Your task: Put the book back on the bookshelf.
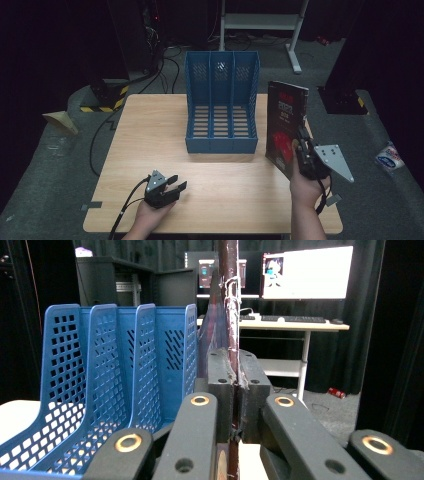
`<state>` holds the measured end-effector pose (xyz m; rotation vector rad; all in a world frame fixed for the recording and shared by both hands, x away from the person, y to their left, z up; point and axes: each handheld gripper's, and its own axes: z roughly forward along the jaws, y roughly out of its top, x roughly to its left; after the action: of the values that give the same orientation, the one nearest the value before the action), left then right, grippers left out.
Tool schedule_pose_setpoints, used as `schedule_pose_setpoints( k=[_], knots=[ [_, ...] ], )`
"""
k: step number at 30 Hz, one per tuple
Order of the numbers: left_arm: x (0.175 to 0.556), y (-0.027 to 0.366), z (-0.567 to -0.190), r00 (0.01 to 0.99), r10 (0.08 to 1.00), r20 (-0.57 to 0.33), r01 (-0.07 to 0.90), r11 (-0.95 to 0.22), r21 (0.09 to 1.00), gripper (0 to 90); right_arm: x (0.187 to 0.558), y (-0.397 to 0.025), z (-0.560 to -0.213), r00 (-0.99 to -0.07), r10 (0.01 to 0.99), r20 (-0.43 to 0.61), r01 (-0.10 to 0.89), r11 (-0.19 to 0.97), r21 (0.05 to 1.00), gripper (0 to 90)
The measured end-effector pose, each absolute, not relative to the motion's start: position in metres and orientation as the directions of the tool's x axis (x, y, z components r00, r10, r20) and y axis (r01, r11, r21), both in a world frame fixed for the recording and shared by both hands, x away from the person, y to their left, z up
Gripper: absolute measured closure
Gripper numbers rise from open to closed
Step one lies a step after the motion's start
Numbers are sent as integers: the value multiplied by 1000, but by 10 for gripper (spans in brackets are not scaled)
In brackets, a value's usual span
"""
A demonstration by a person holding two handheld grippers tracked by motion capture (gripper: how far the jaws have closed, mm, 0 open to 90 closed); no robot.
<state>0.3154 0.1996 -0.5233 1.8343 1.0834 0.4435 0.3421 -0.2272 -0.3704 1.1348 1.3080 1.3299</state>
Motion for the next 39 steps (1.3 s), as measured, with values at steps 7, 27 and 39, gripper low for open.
schedule_pose_setpoints(
  k=[7, 27, 39],
  knots=[
    [315, 200, -523, 550, 825, -132, 485, -187, 854, 520, 374, -217, -370, -140, 990, 0, -12, -1, 1000, 868],
    [313, 196, -524, 563, 820, -104, 469, -213, 857, 521, 400, -201, -382, -128, 992, 0, -23, -3, 1000, 865],
    [312, 194, -524, 566, 818, -99, 470, -222, 854, 519, 384, -199, -408, -151, 988, 5, 39, 1, 999, 863]
  ],
)
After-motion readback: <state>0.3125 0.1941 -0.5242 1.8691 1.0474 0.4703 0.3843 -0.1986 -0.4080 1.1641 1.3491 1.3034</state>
